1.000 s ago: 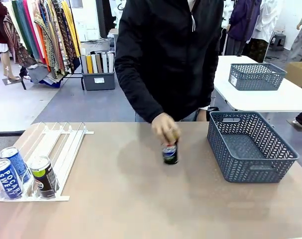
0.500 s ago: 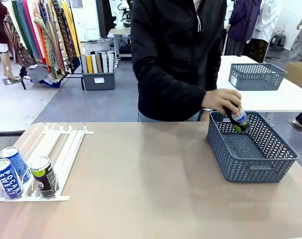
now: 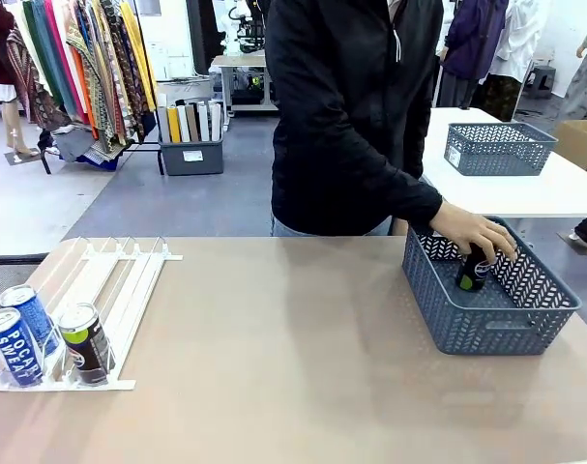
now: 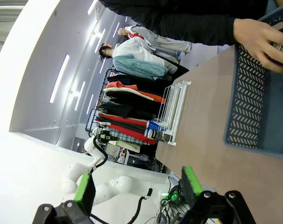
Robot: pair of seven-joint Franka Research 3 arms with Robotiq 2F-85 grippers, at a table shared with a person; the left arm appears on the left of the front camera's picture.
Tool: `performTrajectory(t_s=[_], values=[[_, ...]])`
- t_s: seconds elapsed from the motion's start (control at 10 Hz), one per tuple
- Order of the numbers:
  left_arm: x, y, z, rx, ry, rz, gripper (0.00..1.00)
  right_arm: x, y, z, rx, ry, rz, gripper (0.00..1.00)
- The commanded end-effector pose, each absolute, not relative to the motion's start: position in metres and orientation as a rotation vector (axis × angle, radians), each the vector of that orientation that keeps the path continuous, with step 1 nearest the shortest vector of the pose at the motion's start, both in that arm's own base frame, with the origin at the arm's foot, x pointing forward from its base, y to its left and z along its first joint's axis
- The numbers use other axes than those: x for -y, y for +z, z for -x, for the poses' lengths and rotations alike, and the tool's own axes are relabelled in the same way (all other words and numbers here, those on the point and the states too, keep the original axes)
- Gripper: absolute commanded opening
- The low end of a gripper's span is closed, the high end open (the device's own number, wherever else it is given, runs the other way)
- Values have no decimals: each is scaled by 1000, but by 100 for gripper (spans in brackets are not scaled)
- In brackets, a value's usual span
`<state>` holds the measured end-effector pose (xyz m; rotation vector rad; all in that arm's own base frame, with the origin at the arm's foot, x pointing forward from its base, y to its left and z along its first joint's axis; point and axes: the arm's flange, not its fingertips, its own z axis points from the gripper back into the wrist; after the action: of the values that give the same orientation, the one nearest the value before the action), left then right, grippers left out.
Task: Retrieve and store the cans from the dispenser.
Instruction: Pick up the last remaining can from one row of the Automatic Can Dispenser and place it in the middle of the table.
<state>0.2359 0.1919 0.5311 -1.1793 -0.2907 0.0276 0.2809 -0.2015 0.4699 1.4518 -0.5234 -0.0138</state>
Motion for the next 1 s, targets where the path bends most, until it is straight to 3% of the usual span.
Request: performTrajectory(t_s=[0.0, 0.5, 0.7, 0.9], values=[[-124, 543, -264, 189, -32, 1009, 100, 202, 473, -282, 543, 6, -1458, 100], [40, 516, -337, -18, -148, 470, 100, 202, 473, -282, 543, 6, -1458, 100], [59, 493, -345, -63, -145, 342, 100, 202, 473, -282, 543, 6, -1458, 100], [51, 473, -347, -3, -89, 276, 100, 202, 473, -282, 543, 6, -1458, 100]])
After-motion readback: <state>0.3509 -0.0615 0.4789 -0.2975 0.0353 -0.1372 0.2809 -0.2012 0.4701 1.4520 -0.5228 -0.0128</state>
